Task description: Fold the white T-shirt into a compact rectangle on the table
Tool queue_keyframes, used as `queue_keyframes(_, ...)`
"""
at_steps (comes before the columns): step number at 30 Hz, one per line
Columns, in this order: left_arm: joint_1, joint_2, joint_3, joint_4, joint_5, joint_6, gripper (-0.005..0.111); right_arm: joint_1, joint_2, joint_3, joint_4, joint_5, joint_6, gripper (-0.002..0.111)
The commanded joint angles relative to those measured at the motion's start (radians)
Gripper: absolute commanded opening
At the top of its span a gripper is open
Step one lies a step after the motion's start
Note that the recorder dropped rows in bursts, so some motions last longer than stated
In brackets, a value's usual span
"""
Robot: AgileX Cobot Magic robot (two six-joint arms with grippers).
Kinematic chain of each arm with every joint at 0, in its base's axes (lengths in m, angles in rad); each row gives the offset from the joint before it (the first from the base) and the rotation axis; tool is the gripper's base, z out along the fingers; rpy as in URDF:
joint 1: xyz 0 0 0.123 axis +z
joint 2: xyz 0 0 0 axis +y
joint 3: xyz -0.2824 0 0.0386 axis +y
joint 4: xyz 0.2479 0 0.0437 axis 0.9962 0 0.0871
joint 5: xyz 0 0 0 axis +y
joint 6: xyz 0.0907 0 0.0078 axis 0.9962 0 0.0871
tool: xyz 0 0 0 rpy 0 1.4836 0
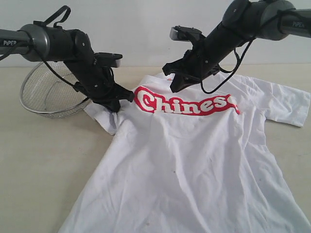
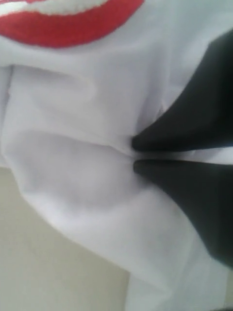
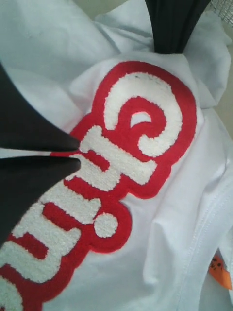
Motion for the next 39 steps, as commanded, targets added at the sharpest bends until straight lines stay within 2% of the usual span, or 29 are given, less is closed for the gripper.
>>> queue_keyframes(1, 0.000, 0.003, -0.002, 0.017, -0.054, -0.016, 0.004, -0.002, -0.014, -0.001, -0.002, 0.006, -0.006, 0.000)
queue_keyframes(6, 0.016, 0.016, -0.061, 0.017, -0.045, -0.016, 0.004, -0.002, -0.014, -0.001, -0.021, -0.003, -0.009, 0.000)
queue_keyframes(8, 0.022, 0.018, -0.080, 0.019, -0.025, -0.016, 0.004, -0.022, -0.021, -0.001, -0.099, -0.054, 0.061, 0.000)
queue_keyframes(12, 0.022, 0.018, -0.084, 0.023, -0.025, -0.012, 0.004, -0.149, -0.030, -0.001, -0.105, -0.018, 0.103, 0.000)
queue_keyframes(16, 0.022, 0.018, -0.083, 0.023, -0.020, -0.010, 0.004, -0.249, -0.030, 0.001, -0.249, 0.055, 0.170, 0.000)
queue_keyframes(20, 0.022, 0.018, -0.083, 0.023, -0.009, -0.010, 0.004, -0.270, -0.026, 0.001, -0.311, 0.030, 0.232, 0.000)
queue_keyframes(28, 0.022, 0.018, -0.083, 0.017, 0.005, -0.010, 0.004, -0.272, 0.081, 0.001, -0.307, 0.036, 0.242, 0.000)
queue_keyframes(39, 0.022, -0.004, -0.083, 0.019, 0.006, -0.002, 0.004, -0.308, 0.104, 0.001, -0.367, 0.010, 0.246, 0.000)
